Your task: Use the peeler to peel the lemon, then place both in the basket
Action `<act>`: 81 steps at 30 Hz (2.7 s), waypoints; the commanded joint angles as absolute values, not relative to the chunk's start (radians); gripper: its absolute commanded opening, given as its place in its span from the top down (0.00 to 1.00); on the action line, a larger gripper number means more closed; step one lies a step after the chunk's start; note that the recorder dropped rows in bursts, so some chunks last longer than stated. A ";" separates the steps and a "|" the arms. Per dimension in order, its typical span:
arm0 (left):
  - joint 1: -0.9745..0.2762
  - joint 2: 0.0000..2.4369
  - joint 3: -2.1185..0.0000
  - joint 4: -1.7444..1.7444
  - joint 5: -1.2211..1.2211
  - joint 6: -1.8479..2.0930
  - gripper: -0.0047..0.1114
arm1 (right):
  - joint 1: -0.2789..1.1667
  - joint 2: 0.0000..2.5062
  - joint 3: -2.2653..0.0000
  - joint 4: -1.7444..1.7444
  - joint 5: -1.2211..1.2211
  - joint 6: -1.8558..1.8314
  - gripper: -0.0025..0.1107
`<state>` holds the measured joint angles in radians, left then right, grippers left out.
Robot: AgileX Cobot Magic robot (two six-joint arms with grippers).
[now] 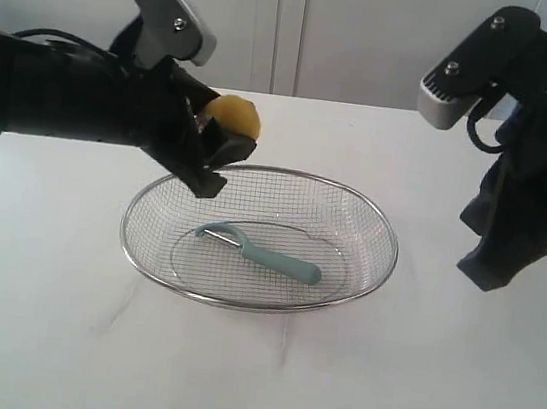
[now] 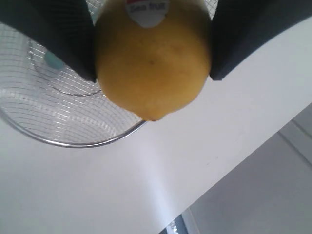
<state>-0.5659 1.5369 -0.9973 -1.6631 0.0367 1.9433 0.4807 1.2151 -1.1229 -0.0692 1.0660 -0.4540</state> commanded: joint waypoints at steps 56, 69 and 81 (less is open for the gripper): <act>-0.531 2.049 -1.562 -0.316 0.725 0.366 0.28 | 0.477 1.208 -1.126 -0.185 1.016 -0.305 0.98; -0.531 1.902 -1.616 -0.326 0.735 0.366 0.26 | 0.477 1.208 -1.126 -0.185 1.016 -0.302 0.98; -0.531 1.605 -1.689 -0.076 0.965 0.234 0.63 | 0.477 1.206 -1.126 -0.185 1.024 -0.302 0.98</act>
<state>-0.5262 1.6810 -1.6832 -0.1288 0.8986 0.2794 0.4807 1.2151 -1.1229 -0.1819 1.0183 -0.3066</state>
